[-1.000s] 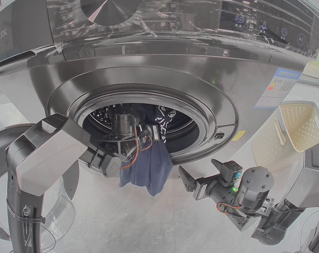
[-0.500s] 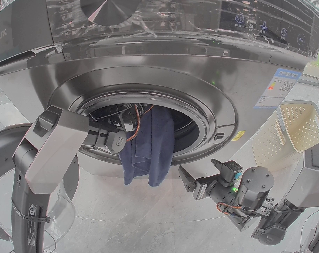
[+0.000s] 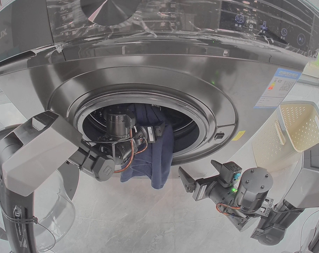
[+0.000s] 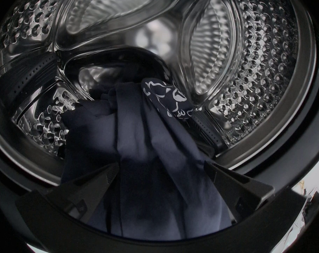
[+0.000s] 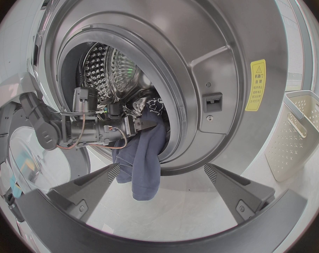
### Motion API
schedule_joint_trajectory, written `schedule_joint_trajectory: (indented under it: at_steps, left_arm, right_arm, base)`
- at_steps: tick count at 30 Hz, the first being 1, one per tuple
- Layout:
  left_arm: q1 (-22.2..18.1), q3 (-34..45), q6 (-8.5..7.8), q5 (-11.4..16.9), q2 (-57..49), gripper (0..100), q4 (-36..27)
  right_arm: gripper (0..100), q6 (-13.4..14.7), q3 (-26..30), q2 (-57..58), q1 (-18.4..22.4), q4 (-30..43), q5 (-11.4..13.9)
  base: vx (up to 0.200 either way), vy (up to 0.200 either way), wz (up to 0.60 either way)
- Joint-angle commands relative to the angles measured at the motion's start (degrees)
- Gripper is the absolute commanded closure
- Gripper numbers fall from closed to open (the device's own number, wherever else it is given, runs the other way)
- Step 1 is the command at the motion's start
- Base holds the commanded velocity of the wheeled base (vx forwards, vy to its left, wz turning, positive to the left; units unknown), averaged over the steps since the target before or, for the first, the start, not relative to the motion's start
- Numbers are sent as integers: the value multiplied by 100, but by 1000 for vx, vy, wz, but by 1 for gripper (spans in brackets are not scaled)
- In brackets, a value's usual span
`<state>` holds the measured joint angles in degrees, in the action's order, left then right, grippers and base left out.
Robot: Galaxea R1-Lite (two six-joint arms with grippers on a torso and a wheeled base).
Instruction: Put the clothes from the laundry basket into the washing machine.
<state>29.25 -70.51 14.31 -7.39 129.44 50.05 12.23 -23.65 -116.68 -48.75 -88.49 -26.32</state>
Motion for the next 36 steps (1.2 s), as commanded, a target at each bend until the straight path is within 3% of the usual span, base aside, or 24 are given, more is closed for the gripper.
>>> schedule_joint_trajectory:
  at_steps: [1, 4, 5, 12, 17, 22, 27, 28, 33, 36]
  left_arm:
    - [37, 380, -25, 62, -226, 0, -84]
    - [46, 327, -69, 97, 64, 0, -40]
    - [55, 213, -122, 115, 204, 100, -40]
    - [11, -367, -113, 106, 530, 100, -101]
    - [-68, -1835, 10, -79, 785, 100, 250]
    - [-103, -2766, 107, -210, 969, 100, 294]
    - [-103, -2635, 98, -263, 1022, 100, 417]
    - [-86, -2353, 98, -254, 969, 0, 496]
    - [-15, -1747, 124, -246, 679, 0, 584]
    - [46, -912, 124, -175, 222, 0, 514]
  right_arm:
    - [0, 17, 1, -101, -12, -1, 4]
    - [0, 17, -8, -92, -91, -10, 4]
    - [0, 17, -8, -83, -91, -10, 4]
    - [0, 17, -8, -75, -91, -10, 4]
    - [0, 17, -17, -75, -91, -10, 4]
    - [0, 17, -17, -75, -91, -10, 4]
    - [0, 17, -17, -83, -82, -10, 4]
    - [0, 17, -17, -83, -82, -10, 4]
    - [0, 17, -17, -83, -82, -10, 4]
    - [0, 17, -17, -83, -82, -10, 4]
  base:
    - [0, 0, 0]
    - [0, 0, 0]
    - [0, 0, 0]
    - [0, 0, 0]
    - [0, 0, 0]
    - [0, 0, 0]
    - [0, 0, 0]
    - [0, 0, 0]
    - [0, 0, 0]
    - [0, 0, 0]
